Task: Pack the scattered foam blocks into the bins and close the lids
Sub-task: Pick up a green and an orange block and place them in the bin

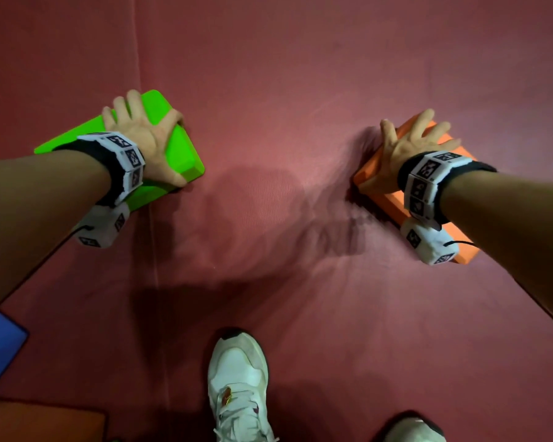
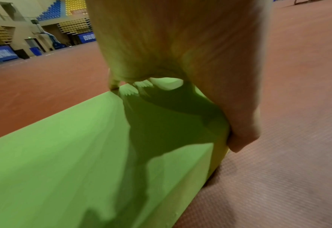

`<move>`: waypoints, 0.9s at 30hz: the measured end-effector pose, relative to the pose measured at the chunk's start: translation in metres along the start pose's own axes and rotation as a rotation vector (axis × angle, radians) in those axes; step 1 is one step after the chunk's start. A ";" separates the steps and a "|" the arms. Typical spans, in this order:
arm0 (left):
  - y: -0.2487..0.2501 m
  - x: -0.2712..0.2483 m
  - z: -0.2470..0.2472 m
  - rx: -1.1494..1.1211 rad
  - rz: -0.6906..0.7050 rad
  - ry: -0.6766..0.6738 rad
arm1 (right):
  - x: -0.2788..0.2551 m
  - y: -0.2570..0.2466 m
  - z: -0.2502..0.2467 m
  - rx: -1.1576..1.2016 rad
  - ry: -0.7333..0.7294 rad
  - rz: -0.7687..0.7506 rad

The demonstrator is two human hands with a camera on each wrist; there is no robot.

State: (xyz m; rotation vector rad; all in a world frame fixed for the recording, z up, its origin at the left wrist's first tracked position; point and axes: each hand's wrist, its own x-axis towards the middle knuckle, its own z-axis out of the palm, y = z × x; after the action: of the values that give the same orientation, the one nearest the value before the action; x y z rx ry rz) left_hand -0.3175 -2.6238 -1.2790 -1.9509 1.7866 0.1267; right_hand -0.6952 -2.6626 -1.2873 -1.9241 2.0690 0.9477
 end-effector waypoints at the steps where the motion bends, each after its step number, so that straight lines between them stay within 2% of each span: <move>1: 0.005 -0.002 -0.002 0.011 0.023 0.015 | -0.003 0.001 -0.003 0.004 0.010 -0.018; 5: 0.025 -0.017 -0.017 -0.017 0.077 0.049 | -0.018 0.004 -0.011 -0.006 0.030 -0.098; 9: 0.052 -0.067 -0.054 -0.097 0.130 0.015 | -0.073 0.025 -0.021 0.143 -0.094 -0.191; 11: 0.060 -0.088 -0.075 -0.166 0.140 -0.055 | -0.099 0.033 -0.029 0.228 -0.178 -0.240; 13: 0.072 -0.112 -0.141 -0.244 0.165 -0.110 | -0.135 0.063 -0.069 0.314 -0.204 -0.245; 14: 0.079 -0.119 -0.144 -0.302 0.169 -0.166 | -0.142 0.059 -0.069 0.353 -0.221 -0.263; 16: 0.092 -0.138 -0.220 -0.362 0.260 -0.233 | -0.176 0.099 -0.120 0.460 -0.225 -0.261; 17: 0.093 -0.142 -0.222 -0.405 0.275 -0.285 | -0.180 0.099 -0.120 0.511 -0.232 -0.287; 19: 0.096 -0.149 -0.297 -0.415 0.359 -0.304 | -0.205 0.150 -0.168 0.659 -0.205 -0.272; 20: 0.087 -0.148 -0.299 -0.449 0.336 -0.342 | -0.207 0.150 -0.169 0.711 -0.221 -0.291; 22: 0.113 -0.157 -0.368 -0.457 0.451 -0.351 | -0.239 0.218 -0.195 0.848 -0.199 -0.204; 23: 0.109 -0.155 -0.370 -0.488 0.433 -0.370 | -0.240 0.217 -0.196 0.884 -0.199 -0.224; 24: 0.135 -0.161 -0.399 -0.469 0.531 -0.316 | -0.256 0.251 -0.199 0.927 -0.173 -0.162; 25: 0.165 -0.166 -0.430 -0.439 0.617 -0.337 | -0.272 0.286 -0.205 0.946 -0.134 -0.093; 26: 0.167 -0.164 -0.434 -0.432 0.614 -0.340 | -0.270 0.288 -0.208 0.942 -0.130 -0.110; 27: 0.197 -0.178 -0.458 -0.385 0.715 -0.287 | -0.294 0.318 -0.202 0.963 -0.107 -0.049</move>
State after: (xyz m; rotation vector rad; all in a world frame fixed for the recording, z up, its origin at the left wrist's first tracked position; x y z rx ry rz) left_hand -0.6468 -2.6535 -0.8659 -1.3155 2.2795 0.9930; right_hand -0.8885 -2.5348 -0.8688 -1.3379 1.8601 -0.0222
